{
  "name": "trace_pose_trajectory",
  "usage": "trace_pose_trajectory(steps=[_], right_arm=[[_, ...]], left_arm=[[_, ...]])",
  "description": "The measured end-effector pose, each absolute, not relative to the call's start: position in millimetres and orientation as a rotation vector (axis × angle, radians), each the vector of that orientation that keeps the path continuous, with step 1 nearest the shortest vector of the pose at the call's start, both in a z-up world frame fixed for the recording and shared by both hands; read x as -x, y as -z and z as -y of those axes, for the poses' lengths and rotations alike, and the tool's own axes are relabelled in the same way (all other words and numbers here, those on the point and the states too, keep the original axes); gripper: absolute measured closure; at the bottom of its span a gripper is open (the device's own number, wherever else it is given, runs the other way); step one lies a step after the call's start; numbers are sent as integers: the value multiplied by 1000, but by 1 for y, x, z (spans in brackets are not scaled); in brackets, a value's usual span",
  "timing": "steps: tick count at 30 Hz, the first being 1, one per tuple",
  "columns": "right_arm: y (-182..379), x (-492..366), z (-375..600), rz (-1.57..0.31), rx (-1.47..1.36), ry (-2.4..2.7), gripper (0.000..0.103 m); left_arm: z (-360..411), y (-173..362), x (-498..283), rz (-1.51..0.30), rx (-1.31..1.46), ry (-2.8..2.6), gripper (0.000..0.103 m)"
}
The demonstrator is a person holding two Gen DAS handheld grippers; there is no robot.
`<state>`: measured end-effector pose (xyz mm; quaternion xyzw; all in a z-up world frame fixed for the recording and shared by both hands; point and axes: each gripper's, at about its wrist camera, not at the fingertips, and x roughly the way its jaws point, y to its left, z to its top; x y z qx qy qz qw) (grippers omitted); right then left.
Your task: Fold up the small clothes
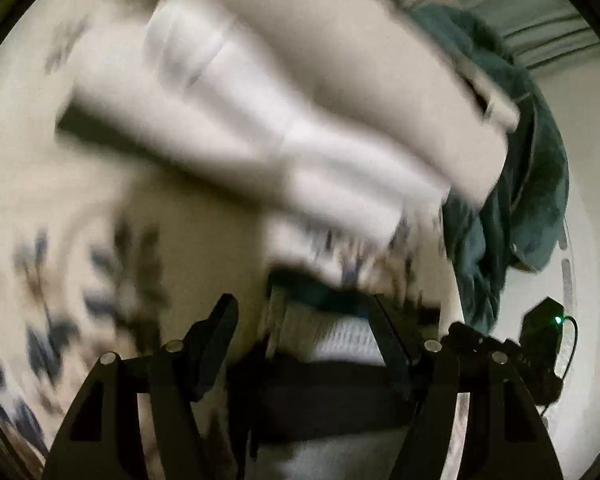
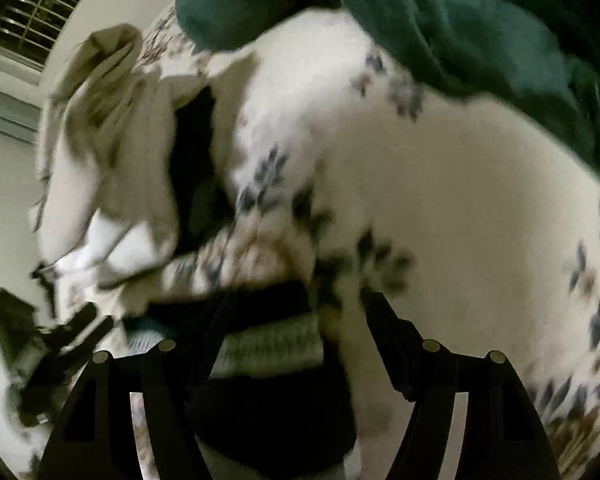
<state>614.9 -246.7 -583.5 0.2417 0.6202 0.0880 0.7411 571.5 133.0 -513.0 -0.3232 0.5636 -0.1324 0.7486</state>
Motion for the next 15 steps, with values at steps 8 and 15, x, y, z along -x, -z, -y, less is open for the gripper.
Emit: trace_pose_trajectory(steps=[8,15], right_arm=[[602,-589,260,-1323,-685,-143,94],[594,-584,252,-1448,-634,-154,77]], left_arm=[[-129,558,-567,-1272,750,313,95],[-130,526,-546,-1280,758,393,52]])
